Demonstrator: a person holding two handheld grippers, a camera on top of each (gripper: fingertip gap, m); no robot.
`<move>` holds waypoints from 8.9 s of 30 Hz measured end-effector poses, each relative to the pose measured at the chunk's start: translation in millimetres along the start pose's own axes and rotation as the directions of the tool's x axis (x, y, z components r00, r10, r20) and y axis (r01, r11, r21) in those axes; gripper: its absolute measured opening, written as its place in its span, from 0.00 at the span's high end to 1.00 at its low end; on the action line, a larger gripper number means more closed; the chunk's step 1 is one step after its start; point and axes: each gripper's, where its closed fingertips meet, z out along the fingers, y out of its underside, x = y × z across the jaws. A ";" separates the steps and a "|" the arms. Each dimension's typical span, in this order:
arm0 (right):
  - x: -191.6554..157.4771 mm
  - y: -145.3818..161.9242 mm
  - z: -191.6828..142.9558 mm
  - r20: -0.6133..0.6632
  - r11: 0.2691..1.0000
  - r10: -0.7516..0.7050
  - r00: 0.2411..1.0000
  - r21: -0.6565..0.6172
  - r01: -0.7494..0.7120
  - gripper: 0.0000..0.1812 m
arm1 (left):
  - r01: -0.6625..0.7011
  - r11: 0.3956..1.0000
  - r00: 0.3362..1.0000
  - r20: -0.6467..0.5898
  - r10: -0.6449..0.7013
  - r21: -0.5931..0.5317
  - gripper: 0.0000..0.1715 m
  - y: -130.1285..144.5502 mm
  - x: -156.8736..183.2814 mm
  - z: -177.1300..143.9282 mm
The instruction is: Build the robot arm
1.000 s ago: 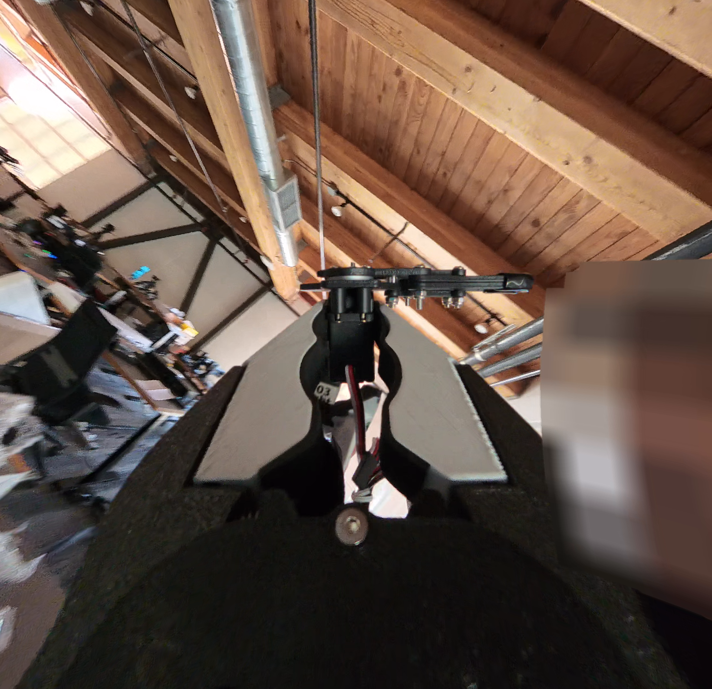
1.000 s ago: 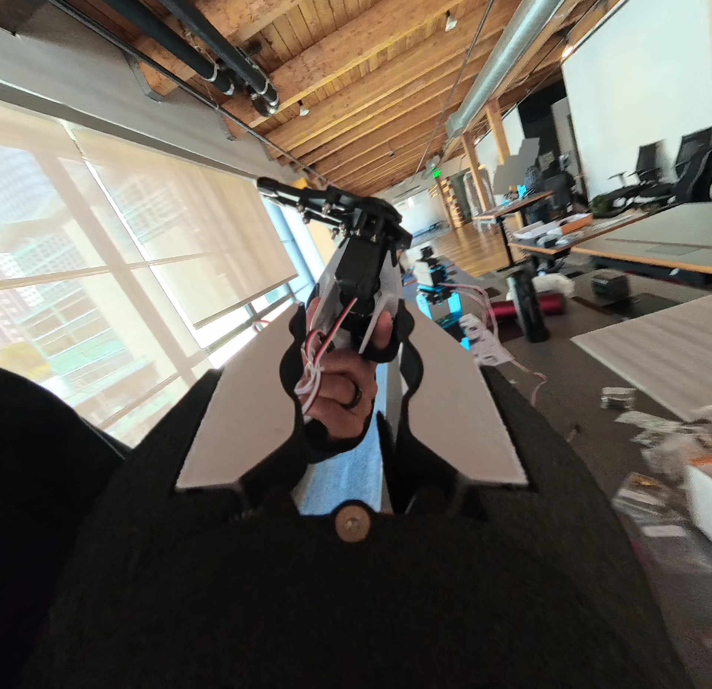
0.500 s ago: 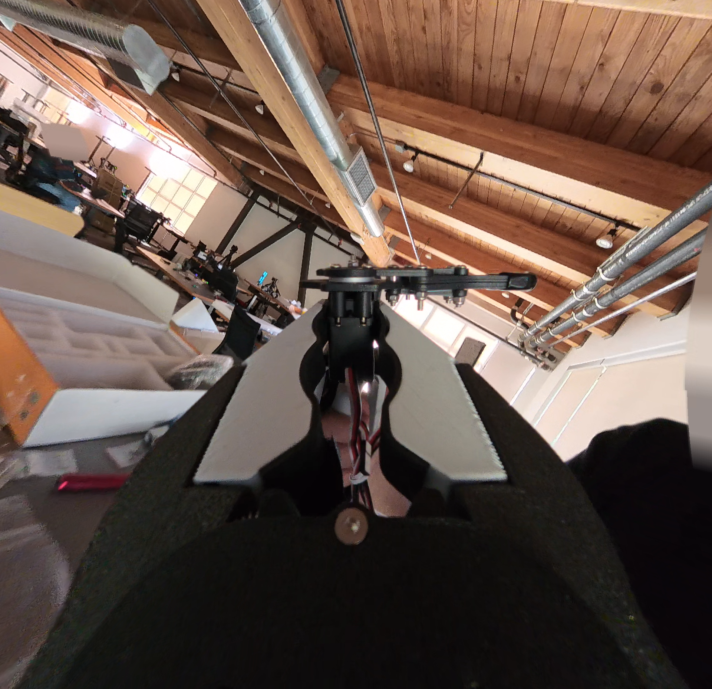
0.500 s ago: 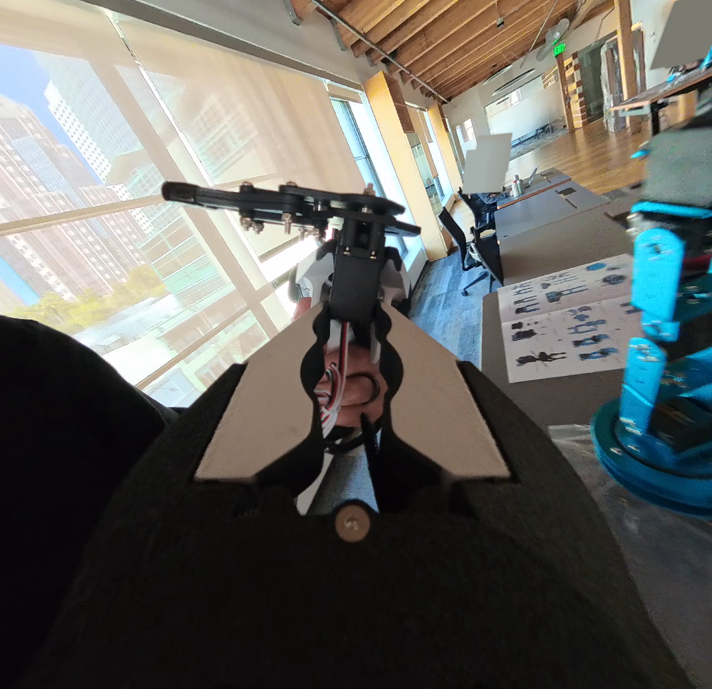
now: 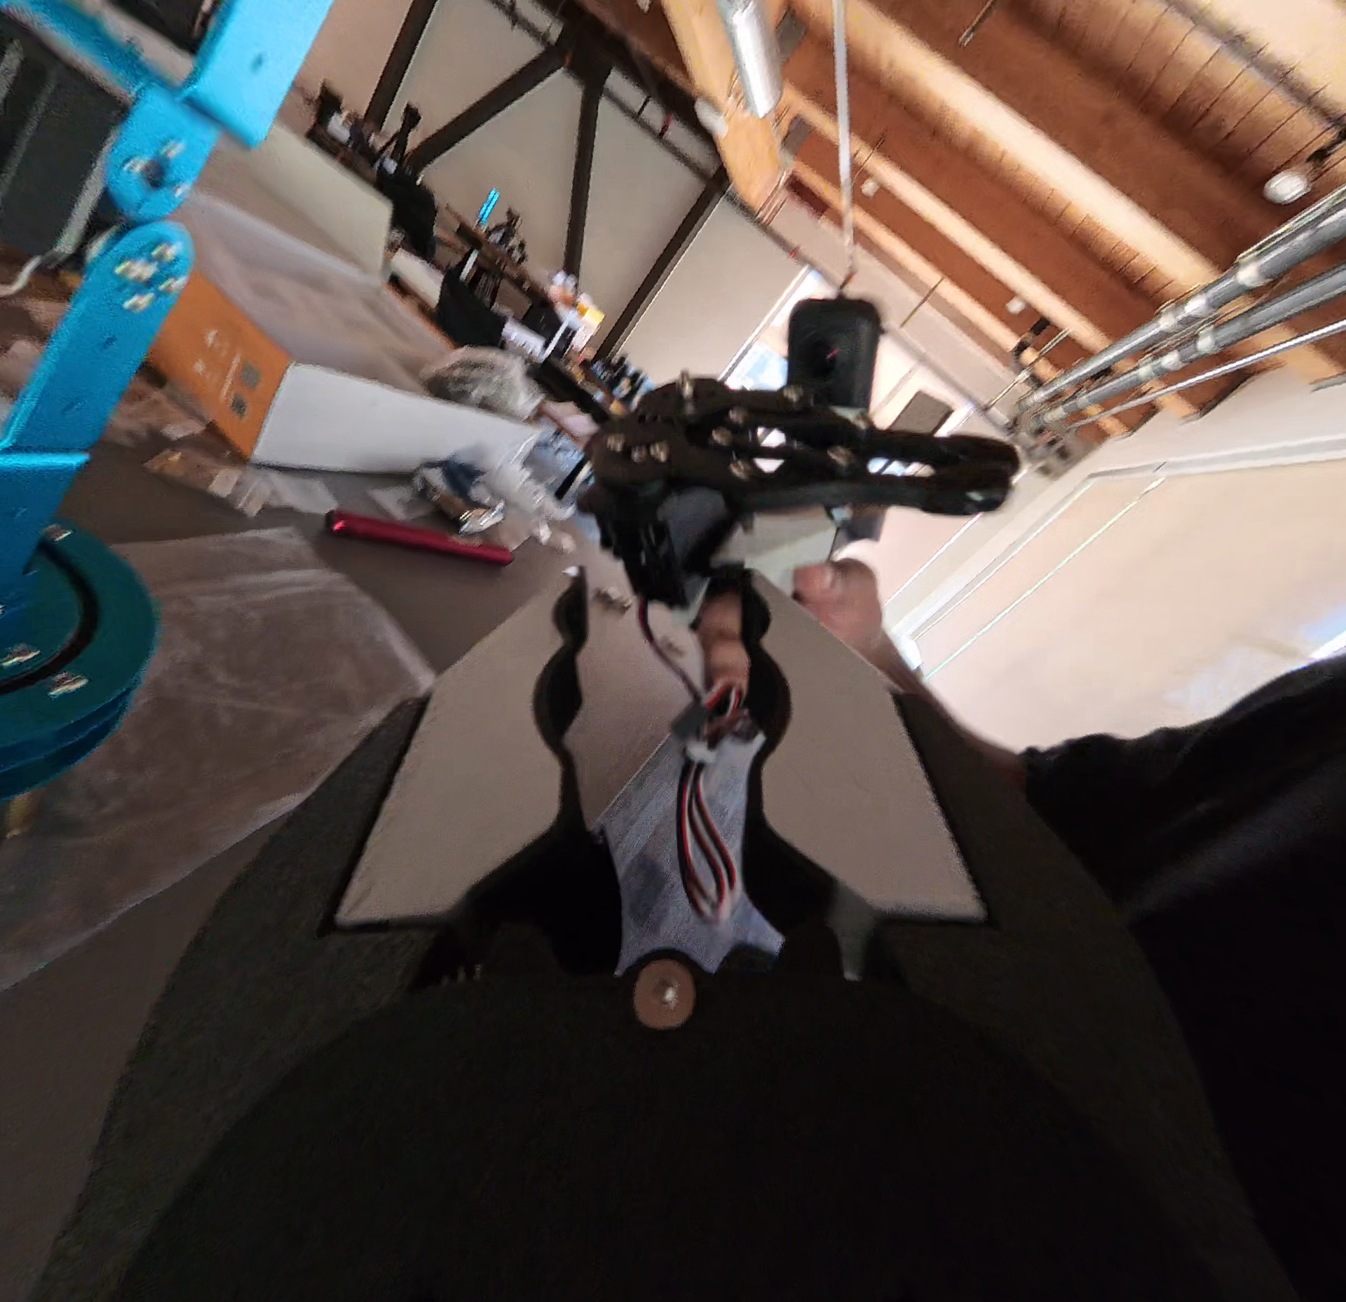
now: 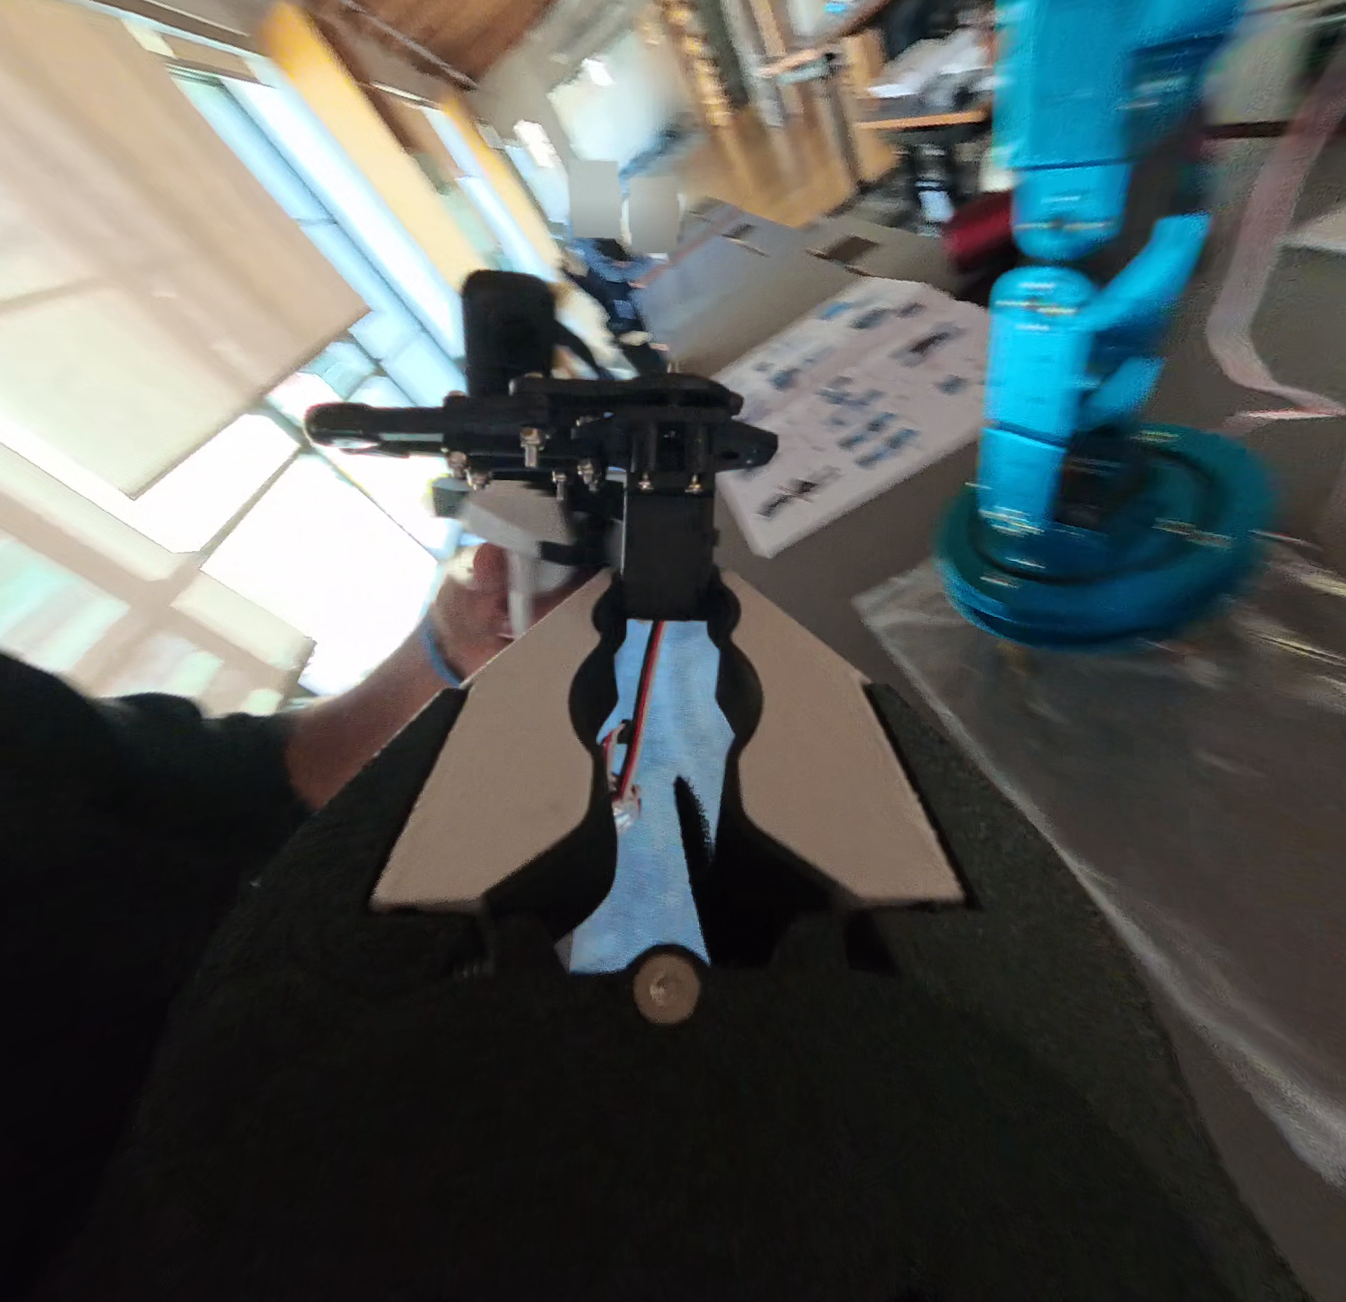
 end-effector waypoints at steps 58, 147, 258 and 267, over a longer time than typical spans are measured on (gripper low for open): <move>236.5 64.1 -71.1 -0.812 0.925 -0.178 0.555 -0.331 -0.188 0.77 | -0.238 0.804 0.862 0.263 0.433 -0.545 0.74 -46.7 -250.2 -143.4; 420.4 -263.1 222.1 -0.698 0.994 -0.049 0.714 0.039 0.106 0.87 | -0.226 0.624 0.587 0.407 0.700 -0.748 1.00 -307.9 -478.4 68.2; 524.4 -219.1 107.7 -0.771 0.967 -0.173 0.613 -0.251 -0.042 0.88 | -0.229 0.533 0.885 0.054 0.463 -0.815 0.75 63.3 -248.4 -95.4; 555.6 -150.7 134.0 -0.769 0.921 -0.207 0.605 -0.362 -0.145 0.82 | -0.235 0.629 0.803 0.216 0.555 -0.741 0.58 22.4 -268.3 -101.2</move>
